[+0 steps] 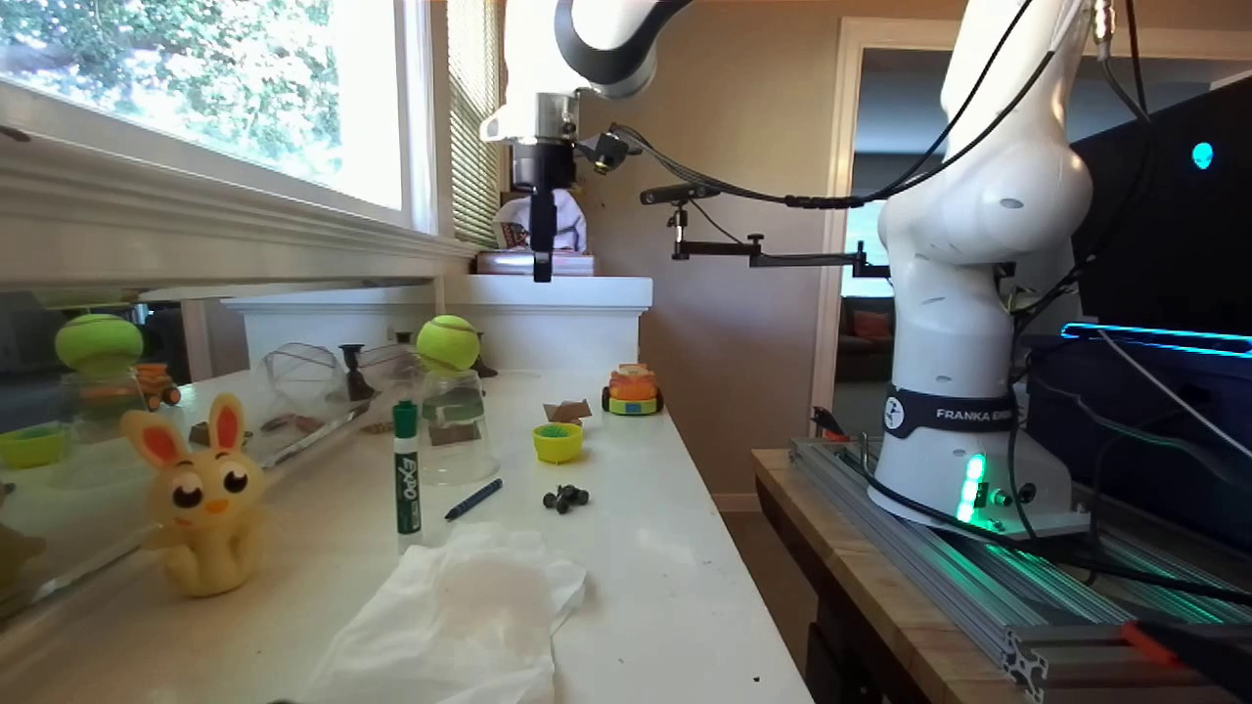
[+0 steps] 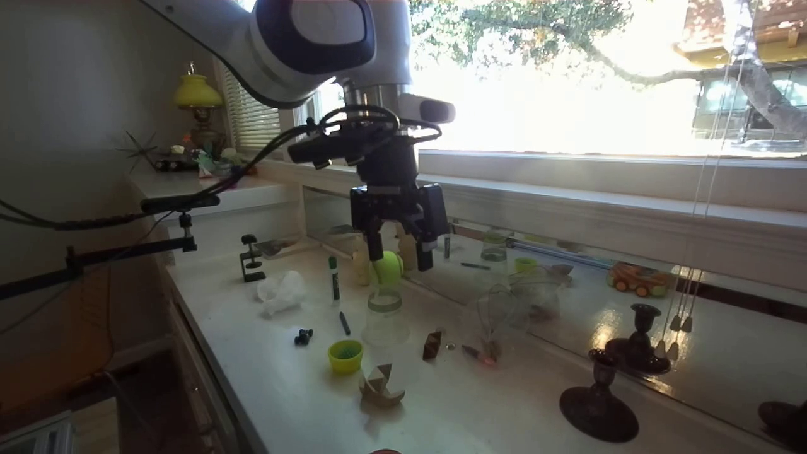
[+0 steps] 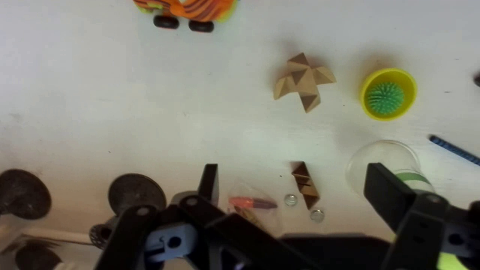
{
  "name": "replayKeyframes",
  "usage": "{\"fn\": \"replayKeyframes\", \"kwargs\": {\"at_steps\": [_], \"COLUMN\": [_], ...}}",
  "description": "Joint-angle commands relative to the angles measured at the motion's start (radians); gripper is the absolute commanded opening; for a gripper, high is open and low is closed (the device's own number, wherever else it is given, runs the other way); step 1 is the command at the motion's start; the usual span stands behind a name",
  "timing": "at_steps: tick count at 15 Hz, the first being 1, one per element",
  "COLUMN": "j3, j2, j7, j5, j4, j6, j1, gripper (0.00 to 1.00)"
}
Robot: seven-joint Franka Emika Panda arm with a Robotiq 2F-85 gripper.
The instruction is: Wipe the window with the paper towel
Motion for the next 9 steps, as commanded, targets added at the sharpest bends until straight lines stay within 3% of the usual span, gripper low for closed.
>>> {"fn": "replayKeyframes", "kwargs": {"at_steps": [1,6,9], "j3": [0.016,0.06,0.077], "j2": [0.02,0.063,0.058], "j7": [-0.088,-0.138,-0.102], "j5": [0.105,0.182,0.141], "j4": [0.001,0.021,0.004], "j6": [0.04,-0.013,0.006], "j1": [0.051,0.108,0.102], "gripper": [1.0,1.0,1.0]}}
